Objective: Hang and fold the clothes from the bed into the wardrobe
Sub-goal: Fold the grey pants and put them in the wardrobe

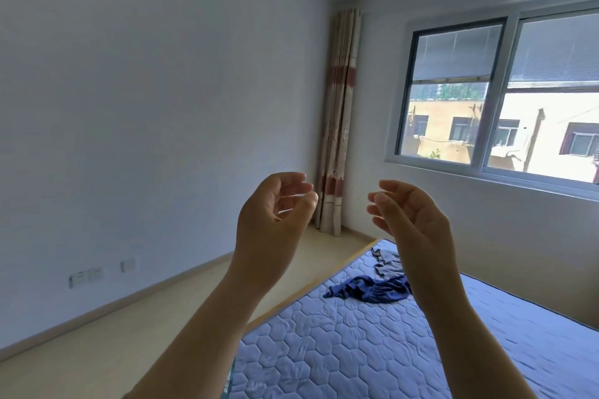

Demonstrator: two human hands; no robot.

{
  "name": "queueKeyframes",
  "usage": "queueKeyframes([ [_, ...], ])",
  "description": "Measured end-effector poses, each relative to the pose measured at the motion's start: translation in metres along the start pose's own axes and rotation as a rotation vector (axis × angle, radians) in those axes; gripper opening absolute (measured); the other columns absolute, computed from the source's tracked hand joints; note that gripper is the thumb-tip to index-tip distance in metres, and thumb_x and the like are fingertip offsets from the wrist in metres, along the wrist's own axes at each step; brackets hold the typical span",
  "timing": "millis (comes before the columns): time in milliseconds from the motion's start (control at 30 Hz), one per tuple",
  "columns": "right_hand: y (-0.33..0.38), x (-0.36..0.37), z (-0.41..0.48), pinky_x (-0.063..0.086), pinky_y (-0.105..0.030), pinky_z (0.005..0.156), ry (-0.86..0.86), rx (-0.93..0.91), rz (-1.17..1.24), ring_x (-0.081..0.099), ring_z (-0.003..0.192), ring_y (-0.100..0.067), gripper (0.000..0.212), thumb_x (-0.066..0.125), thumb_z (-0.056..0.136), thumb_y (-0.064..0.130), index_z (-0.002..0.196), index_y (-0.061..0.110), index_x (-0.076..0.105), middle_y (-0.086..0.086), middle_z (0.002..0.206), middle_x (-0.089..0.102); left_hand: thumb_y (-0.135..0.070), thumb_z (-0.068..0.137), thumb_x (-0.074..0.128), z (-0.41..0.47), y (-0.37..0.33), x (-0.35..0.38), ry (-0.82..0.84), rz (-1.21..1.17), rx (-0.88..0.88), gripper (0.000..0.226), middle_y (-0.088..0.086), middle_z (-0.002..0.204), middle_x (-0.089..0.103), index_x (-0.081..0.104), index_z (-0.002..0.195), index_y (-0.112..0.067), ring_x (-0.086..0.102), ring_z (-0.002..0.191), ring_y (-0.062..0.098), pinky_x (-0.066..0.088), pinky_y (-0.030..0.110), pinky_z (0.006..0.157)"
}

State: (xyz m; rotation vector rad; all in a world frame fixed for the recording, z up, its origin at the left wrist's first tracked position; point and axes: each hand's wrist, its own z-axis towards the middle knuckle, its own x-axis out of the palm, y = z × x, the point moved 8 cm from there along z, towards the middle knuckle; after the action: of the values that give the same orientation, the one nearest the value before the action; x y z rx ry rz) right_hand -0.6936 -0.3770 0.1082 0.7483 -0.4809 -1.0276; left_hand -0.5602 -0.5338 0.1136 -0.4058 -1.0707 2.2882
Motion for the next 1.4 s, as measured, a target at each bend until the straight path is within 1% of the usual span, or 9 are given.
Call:
queueKeyframes([
  [100,-0.022,0.013,0.005,0.058,-0.036,0.087,-0.032,0.026,0.024,0.069,0.092,-0.022,0.016,0.063,0.089,0.025,0.105,0.023,0.065,-0.003,0.096,0.073,-0.03,0.084,0.066,0.013,0.029,0.002,0.019,-0.043,-0.04,0.018,-0.009,0.1,0.072,0.064,0.102,-0.03,0.068,0.094,0.007,0.056,0.035,0.088],
  [200,-0.05,0.019,0.009,0.057,-0.027,0.084,-0.048,0.079,0.041,0.07,0.092,-0.018,0.027,0.061,0.081,0.036,0.105,0.024,0.065,0.0,0.095,0.073,-0.034,0.078,0.063,0.023,0.059,0.01,0.024,-0.078,-0.08,0.023,-0.007,0.098,0.073,0.065,0.1,-0.029,0.069,0.092,0.01,0.056,0.038,0.089],
  [300,-0.082,0.019,0.021,0.056,-0.021,0.081,-0.072,0.127,0.061,0.07,0.091,-0.015,0.027,0.062,0.082,0.034,0.106,0.021,0.064,0.001,0.094,0.073,-0.034,0.076,0.063,0.036,0.088,0.023,0.023,-0.086,-0.131,0.025,-0.005,0.096,0.073,0.066,0.1,-0.027,0.069,0.091,0.013,0.055,0.042,0.091],
  [500,-0.147,0.02,0.06,0.056,-0.022,0.081,-0.064,0.18,0.088,0.07,0.092,-0.016,0.018,0.062,0.091,0.021,0.109,0.017,0.064,-0.002,0.095,0.073,-0.025,0.084,0.067,0.065,0.139,0.055,0.013,-0.066,-0.188,0.016,-0.006,0.096,0.073,0.066,0.1,-0.025,0.069,0.092,0.014,0.054,0.045,0.092],
  [667,-0.191,0.021,0.087,0.057,-0.026,0.084,-0.059,0.214,0.076,0.07,0.091,-0.017,0.016,0.062,0.092,0.02,0.108,0.018,0.065,-0.003,0.095,0.073,-0.031,0.079,0.065,0.087,0.177,0.069,-0.007,-0.05,-0.242,0.022,-0.006,0.096,0.073,0.066,0.1,-0.025,0.069,0.092,0.013,0.054,0.044,0.092],
  [733,-0.207,0.027,0.094,0.057,-0.03,0.087,-0.045,0.234,0.06,0.07,0.093,-0.017,0.016,0.061,0.093,0.02,0.109,0.018,0.064,-0.004,0.096,0.072,-0.022,0.087,0.068,0.094,0.196,0.071,0.0,-0.044,-0.275,0.015,-0.005,0.096,0.073,0.066,0.101,-0.023,0.069,0.092,0.014,0.054,0.045,0.092],
  [833,-0.229,0.043,0.102,0.056,-0.031,0.089,-0.021,0.259,0.04,0.07,0.094,-0.015,0.017,0.061,0.093,0.021,0.109,0.018,0.064,-0.003,0.097,0.072,-0.015,0.089,0.065,0.103,0.224,0.067,0.004,-0.03,-0.311,0.015,-0.004,0.097,0.073,0.066,0.103,-0.021,0.069,0.091,0.014,0.054,0.045,0.093],
  [1100,-0.276,0.133,0.118,0.056,-0.037,0.091,0.0,0.307,-0.008,0.069,0.095,-0.02,0.016,0.061,0.093,0.019,0.109,0.017,0.064,-0.006,0.099,0.072,-0.016,0.09,0.064,0.147,0.296,0.009,0.021,-0.044,-0.34,0.015,-0.005,0.098,0.073,0.064,0.104,-0.022,0.068,0.09,0.012,0.056,0.038,0.089],
  [1400,-0.32,0.321,0.137,0.055,-0.035,0.087,0.009,0.394,0.04,0.067,0.097,-0.027,0.02,0.061,0.092,0.019,0.111,0.014,0.064,-0.01,0.101,0.071,-0.02,0.089,0.064,0.232,0.391,-0.14,0.057,-0.014,-0.384,0.014,-0.006,0.098,0.073,0.065,0.102,-0.026,0.068,0.089,0.007,0.057,0.028,0.086],
])
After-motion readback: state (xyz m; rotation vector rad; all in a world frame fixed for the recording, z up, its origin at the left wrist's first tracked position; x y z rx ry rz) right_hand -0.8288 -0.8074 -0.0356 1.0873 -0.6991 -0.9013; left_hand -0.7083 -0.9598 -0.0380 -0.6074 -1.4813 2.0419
